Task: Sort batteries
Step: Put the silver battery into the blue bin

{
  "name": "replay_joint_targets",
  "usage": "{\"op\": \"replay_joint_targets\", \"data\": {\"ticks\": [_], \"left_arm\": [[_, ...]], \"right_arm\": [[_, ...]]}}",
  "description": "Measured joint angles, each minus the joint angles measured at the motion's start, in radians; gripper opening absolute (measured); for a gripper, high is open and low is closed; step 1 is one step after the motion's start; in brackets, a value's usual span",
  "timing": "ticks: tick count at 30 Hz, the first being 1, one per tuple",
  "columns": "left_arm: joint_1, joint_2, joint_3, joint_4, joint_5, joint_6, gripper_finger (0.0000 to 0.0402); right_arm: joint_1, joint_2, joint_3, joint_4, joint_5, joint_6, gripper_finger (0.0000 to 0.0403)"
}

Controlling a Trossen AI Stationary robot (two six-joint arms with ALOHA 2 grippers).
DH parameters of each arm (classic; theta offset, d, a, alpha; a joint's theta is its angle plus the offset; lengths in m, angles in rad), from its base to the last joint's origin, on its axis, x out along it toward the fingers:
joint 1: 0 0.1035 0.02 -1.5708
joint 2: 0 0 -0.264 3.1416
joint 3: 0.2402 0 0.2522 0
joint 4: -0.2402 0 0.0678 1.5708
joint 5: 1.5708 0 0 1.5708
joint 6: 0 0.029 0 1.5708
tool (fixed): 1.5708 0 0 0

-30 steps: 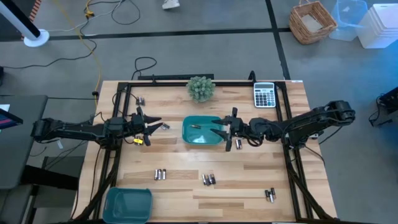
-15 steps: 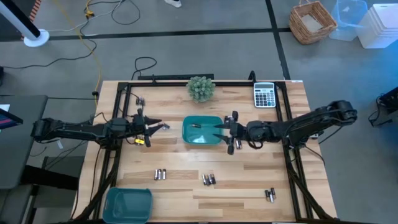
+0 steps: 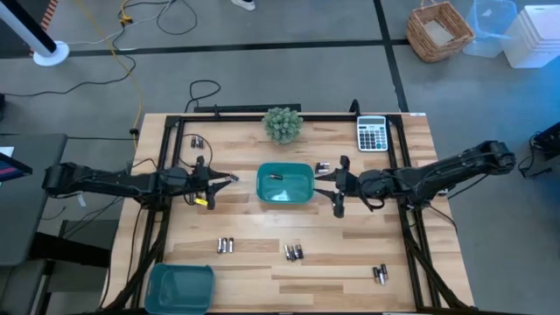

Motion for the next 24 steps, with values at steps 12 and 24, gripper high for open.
{"op": "replay_joint_targets", "data": {"ticks": [12, 24], "left_arm": [[0.0, 0.174, 0.186, -0.386, -0.167, -0.203, 0.0112], [0.027, 0.405, 0.249, -0.481, -0.153, -0.141, 0.0175]], "right_arm": [[-0.002, 0.001, 0.0, -0.003, 0.005, -0.067, 0.0169], [-0.002, 0.001, 0.0, -0.008, 0.005, -0.081, 0.0168]]}}
